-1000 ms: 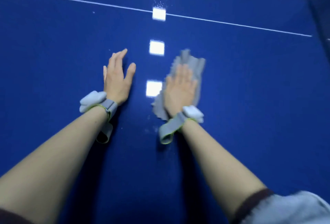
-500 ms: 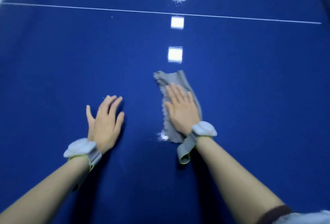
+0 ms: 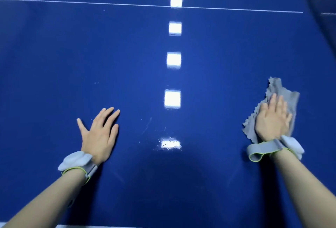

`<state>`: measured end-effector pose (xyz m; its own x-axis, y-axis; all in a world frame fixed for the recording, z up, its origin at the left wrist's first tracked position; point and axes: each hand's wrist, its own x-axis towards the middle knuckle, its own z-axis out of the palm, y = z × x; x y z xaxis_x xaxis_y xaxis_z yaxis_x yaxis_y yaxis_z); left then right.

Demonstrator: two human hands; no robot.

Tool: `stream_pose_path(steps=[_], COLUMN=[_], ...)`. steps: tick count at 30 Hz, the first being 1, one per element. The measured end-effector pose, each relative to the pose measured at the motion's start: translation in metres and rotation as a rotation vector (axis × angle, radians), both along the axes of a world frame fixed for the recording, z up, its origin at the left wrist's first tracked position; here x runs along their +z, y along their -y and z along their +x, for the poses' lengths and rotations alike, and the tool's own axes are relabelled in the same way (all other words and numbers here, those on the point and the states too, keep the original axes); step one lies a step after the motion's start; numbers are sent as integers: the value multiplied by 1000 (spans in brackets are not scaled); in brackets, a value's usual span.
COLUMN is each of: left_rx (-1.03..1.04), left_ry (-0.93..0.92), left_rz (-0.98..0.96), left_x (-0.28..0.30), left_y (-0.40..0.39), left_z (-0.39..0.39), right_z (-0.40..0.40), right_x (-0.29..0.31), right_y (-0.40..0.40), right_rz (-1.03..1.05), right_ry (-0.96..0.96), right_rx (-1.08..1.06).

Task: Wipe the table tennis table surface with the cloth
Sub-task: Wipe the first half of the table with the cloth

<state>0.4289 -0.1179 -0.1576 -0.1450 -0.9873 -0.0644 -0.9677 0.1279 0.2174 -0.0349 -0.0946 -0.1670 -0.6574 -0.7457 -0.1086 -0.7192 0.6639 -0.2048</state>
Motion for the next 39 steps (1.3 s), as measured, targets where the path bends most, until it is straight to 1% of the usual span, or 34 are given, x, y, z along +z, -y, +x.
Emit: stream_pose_path(steps=[3, 6, 9, 11, 14, 16, 20, 22, 24, 25, 27, 32, 36, 39], left_rx=[0, 8, 2, 7, 25, 66, 158, 168, 168, 165, 151, 167, 166, 223], left_ry=[-40, -49, -58, -72, -110, -160, -240, -231, -197, -191, -177, -131, -100, -117], left_rz=[6, 15, 11, 6, -5, -13, -84, -122, -141, -150, -158, -189, -211, -211], left_x=[0, 0, -1, -1, -2, -1, 0, -2, -4, -5, -5, -2, -2, 0], left_y=[1, 1, 1, 2, 3, 2, -1, -1, 2, 1, 2, -2, -4, -6], left_z=[-2, 0, -1, -1, -1, -1, -2, -3, 1, 0, 0, -3, -5, -7], right_z=[25, 76, 144, 199, 278, 308, 306, 292, 278, 264, 236, 146, 59, 6], right_x=[0, -3, 0, 1, 1, 0, -4, 0, 2, 3, 2, 0, -3, -1], right_y=[12, 33, 55, 64, 64, 55, 28, 7, -9, -17, -24, -42, -82, -115], right_rz=[-26, -44, -72, -55, -38, -50, -32, -23, 4, 12, 20, 19, 27, 44], right_ry=[25, 11, 19, 52, 121, 145, 110, 104, 119, 108, 94, 54, -5, -13], right_rx=[-93, -10, 166, 311, 588, 751, 1017, 1137, 1181, 1170, 1074, 733, 451, 204])
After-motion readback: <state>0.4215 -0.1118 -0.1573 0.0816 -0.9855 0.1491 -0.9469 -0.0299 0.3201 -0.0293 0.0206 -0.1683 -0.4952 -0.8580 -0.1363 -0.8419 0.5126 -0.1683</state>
